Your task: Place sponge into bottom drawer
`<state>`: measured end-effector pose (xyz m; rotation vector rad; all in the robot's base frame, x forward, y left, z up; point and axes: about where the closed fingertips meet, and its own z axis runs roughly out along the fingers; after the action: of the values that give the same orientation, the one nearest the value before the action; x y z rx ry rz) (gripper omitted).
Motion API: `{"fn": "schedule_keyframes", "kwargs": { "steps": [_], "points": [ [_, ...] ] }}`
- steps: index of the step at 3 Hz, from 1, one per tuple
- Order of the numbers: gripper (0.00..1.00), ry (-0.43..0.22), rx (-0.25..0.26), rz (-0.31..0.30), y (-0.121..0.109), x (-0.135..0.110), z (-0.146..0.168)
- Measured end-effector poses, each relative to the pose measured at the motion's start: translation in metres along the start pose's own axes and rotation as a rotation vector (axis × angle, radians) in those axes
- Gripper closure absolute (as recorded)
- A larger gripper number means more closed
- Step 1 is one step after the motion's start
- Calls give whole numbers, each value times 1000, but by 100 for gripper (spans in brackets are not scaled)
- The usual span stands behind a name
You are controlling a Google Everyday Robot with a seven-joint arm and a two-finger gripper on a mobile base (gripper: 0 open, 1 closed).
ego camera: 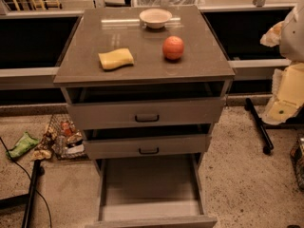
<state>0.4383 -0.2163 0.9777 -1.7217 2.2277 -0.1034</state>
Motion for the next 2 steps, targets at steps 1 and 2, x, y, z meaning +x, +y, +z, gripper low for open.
{"fn": "schedule_keyframes", "kwargs": {
  "steps": [1,2],
  "points": [
    [0,0,0,0,0,0,0],
    [0,-47,-18,-7,-16,-28,20]
  ]
}}
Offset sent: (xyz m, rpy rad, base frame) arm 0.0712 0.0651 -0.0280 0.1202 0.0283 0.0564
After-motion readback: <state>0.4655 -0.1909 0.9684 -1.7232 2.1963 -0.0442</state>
